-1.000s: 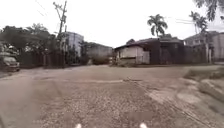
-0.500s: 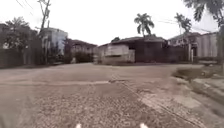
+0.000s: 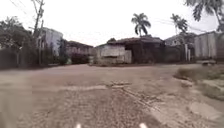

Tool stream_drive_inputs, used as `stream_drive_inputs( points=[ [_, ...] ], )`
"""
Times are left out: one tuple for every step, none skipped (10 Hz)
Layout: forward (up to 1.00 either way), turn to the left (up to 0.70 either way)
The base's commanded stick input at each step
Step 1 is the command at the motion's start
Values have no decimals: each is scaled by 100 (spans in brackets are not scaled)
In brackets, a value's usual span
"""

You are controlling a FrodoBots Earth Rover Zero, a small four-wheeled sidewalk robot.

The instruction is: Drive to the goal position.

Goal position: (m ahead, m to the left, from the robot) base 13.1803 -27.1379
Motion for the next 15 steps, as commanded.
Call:
stream_drive_inputs(
  points=[
    [85, -34],
    [85, -34],
    [85, -34],
    [85, -34],
    [85, -18],
    [85, 0],
    [85, 0],
    [85, 0],
    [85, 0],
    [85, 0],
    [85, 0],
    [85, 0],
    [85, 0],
    [85, 0],
    [85, 0]
  ],
)
